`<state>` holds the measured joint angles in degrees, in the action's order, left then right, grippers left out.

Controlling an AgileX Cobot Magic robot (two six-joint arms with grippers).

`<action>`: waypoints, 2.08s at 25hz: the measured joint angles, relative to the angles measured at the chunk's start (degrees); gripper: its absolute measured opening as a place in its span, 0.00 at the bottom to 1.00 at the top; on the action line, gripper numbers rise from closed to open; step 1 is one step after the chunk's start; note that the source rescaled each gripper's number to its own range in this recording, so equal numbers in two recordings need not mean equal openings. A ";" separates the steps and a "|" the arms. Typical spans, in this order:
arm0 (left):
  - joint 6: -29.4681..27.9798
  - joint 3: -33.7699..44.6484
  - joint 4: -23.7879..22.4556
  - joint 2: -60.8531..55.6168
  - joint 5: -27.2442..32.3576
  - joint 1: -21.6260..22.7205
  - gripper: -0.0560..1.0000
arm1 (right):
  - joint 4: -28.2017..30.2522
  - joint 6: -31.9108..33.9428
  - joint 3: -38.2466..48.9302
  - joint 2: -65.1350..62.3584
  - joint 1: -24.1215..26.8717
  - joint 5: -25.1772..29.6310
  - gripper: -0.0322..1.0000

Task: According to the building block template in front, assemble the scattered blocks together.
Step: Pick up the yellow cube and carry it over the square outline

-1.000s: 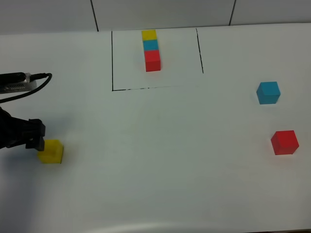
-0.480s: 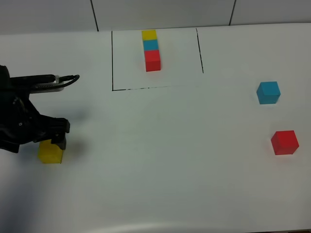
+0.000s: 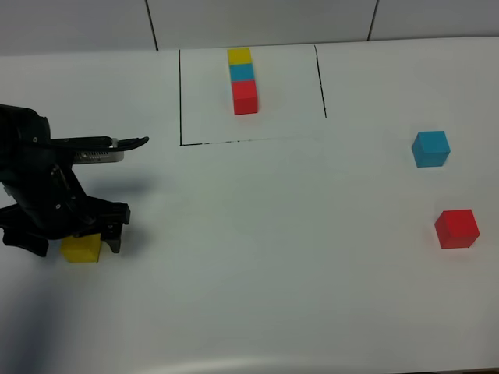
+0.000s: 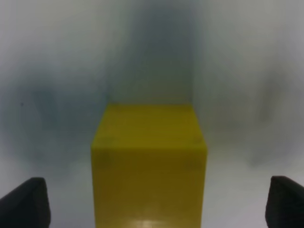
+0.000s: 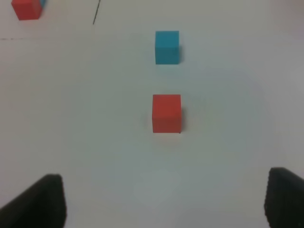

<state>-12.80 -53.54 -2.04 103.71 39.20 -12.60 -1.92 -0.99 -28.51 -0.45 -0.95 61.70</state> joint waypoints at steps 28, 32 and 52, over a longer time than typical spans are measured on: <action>2.96 0.00 1.60 2.02 -4.91 1.91 0.90 | 0.00 0.10 0.00 0.00 0.00 0.00 0.75; 2.96 0.00 1.54 2.02 -4.91 1.91 0.84 | 0.00 0.10 0.00 0.00 0.00 0.00 0.75; 2.61 0.00 1.59 2.02 -4.54 1.91 0.05 | 0.00 0.16 0.00 0.00 0.00 0.00 0.75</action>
<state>-10.19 -53.54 -0.45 105.74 34.65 -10.69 -1.92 -0.83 -28.51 -0.45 -0.95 61.70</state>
